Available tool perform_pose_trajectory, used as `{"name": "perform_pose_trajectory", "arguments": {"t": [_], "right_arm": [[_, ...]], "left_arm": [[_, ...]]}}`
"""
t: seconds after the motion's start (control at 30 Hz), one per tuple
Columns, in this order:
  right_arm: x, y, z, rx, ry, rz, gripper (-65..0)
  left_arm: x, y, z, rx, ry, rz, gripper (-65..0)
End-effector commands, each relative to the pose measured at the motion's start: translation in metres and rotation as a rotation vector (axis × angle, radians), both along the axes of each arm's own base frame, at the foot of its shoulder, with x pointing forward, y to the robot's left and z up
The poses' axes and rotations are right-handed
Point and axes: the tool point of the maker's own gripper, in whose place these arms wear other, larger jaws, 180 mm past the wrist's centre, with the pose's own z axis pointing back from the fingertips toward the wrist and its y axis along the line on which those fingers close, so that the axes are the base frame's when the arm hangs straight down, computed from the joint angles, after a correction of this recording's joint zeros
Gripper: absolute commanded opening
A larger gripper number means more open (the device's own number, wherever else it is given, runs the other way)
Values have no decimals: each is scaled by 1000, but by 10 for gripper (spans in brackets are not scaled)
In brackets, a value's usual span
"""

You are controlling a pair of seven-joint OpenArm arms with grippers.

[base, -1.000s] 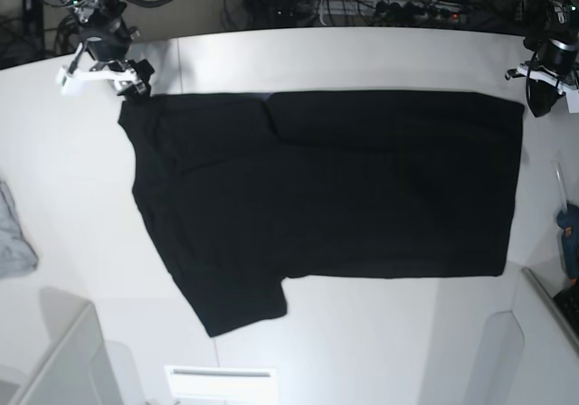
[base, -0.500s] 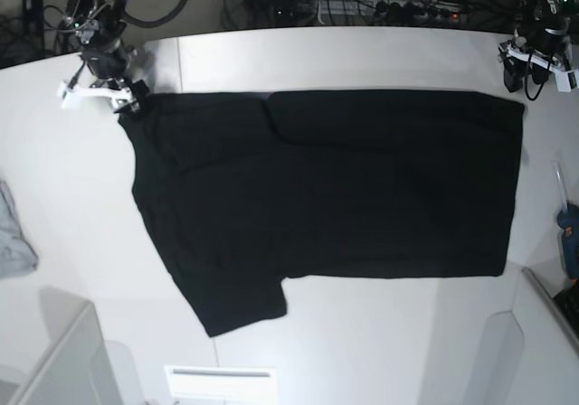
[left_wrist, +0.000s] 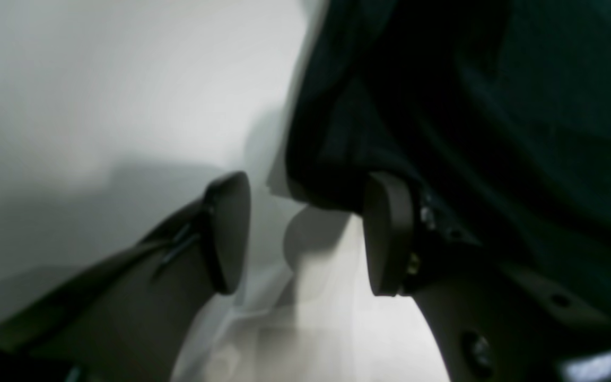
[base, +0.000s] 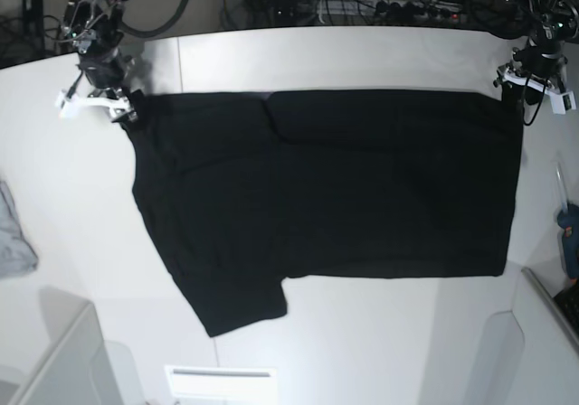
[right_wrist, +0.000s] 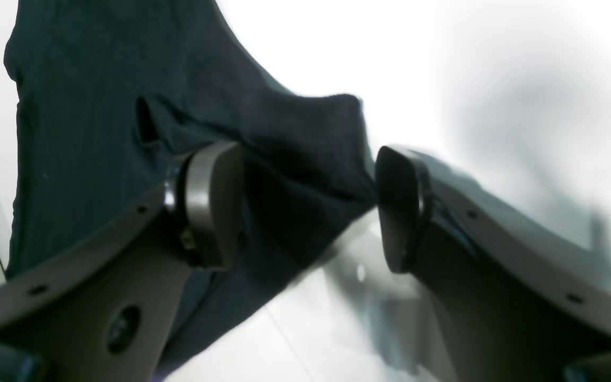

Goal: Fold the T-shirt properly
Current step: 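Regrip the shoulder corners with both grippers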

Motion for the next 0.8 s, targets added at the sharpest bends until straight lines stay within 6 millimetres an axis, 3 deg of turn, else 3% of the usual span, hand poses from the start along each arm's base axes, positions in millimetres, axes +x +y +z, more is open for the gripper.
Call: {"name": "perform_pose_trajectory", "arguments": {"t": [0.0, 0.5, 0.77], "right_arm": [[-7, 1, -7, 7, 45, 4, -278], [-9, 1, -12, 14, 57, 2, -281], [-7, -2, -11, -6, 57, 25, -281]], "left_arm": [[8, 6, 12, 25, -35, -11, -331], [0, 7, 11, 11, -35, 1, -319], [7, -1, 33, -121, -208, 38, -319]]}}
